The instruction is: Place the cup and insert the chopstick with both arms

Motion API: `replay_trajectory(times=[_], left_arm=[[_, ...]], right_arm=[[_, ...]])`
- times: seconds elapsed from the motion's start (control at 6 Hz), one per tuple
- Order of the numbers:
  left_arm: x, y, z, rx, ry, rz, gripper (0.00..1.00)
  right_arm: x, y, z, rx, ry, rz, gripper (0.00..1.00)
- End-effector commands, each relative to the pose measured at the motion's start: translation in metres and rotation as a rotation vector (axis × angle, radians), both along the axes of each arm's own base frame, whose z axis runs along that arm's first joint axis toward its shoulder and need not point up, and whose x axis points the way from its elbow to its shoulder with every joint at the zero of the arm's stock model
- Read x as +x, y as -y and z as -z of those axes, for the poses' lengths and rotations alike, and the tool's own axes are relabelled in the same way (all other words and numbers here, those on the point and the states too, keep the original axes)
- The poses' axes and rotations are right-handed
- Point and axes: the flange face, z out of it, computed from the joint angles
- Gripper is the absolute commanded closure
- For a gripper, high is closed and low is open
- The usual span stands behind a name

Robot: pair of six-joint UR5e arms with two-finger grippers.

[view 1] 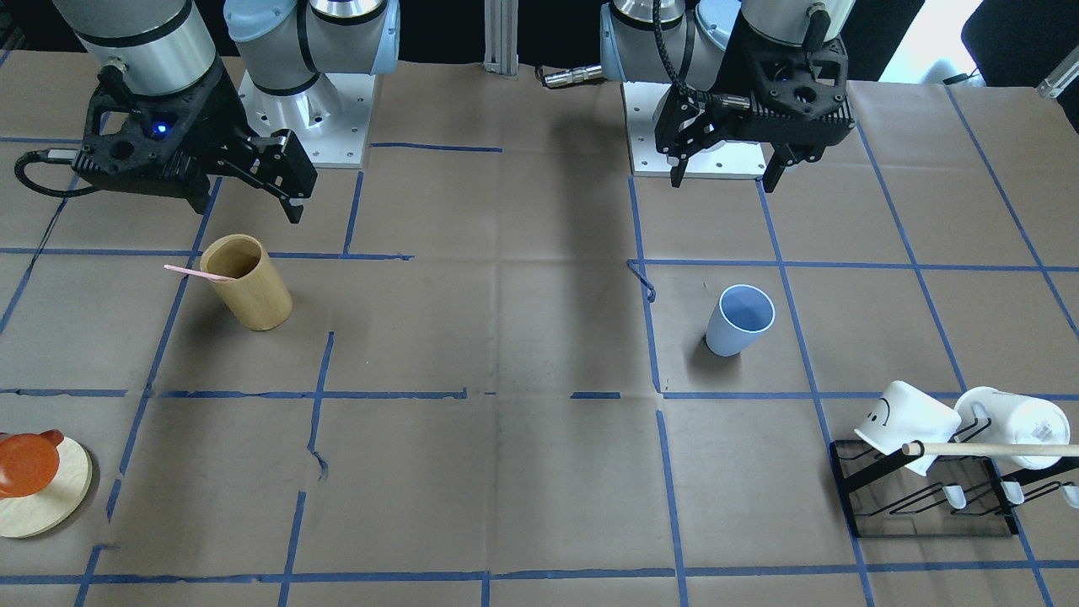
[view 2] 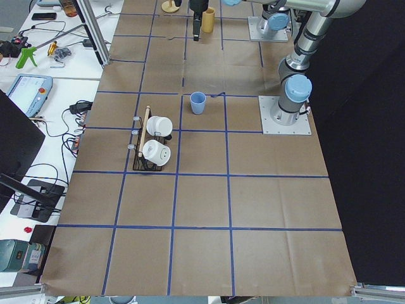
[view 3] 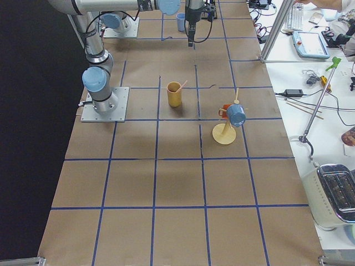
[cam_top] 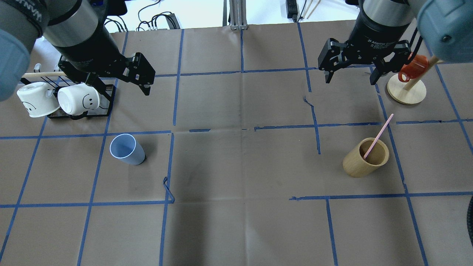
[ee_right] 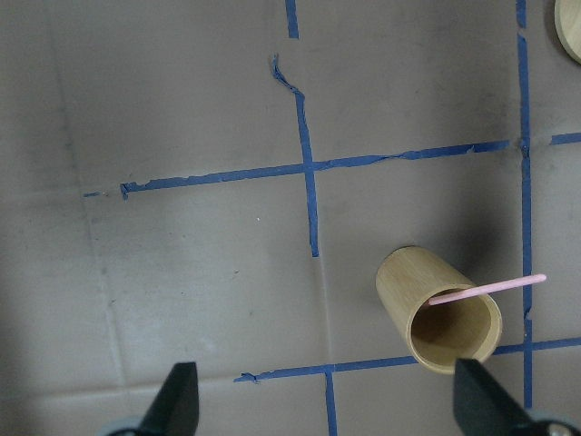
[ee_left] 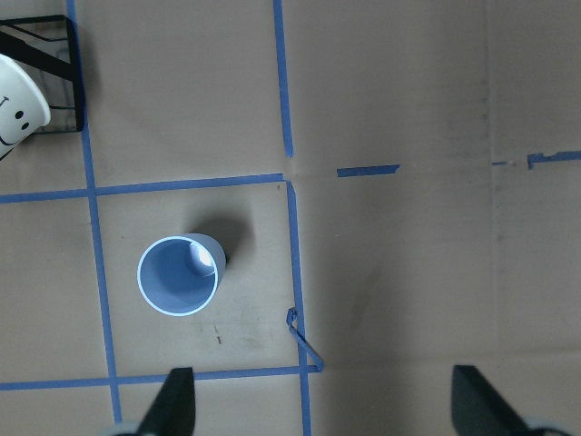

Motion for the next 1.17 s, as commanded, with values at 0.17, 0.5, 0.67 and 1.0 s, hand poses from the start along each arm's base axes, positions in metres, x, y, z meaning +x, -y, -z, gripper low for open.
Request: replay_trajectory(times=[0.17, 0.5, 0.67, 1.0], left_arm=[[0.0, 0.0, 0.002, -0.001, 0.0, 0.0, 0.01], [0.0, 0.001, 0.002, -0.001, -0.003, 0.0, 0.01], [0.001, -0.001, 0.002, -0.002, -0.005, -0.001, 0.01], [0.01, 0.009, 0.012, 0.004, -0.011, 0.0, 0.01]], right_arm=[[0.0, -0.001, -0.001, 0.005, 0.002, 0.0, 0.0], [0.0, 0.002, 0.004, 0.008, -0.001, 0.002, 0.0], [-0.009, 0.005, 0.005, 0.011, -0.003, 0.006, 0.0], [-0.061, 0.012, 0.01, 0.021, -0.004, -0.035, 0.0]])
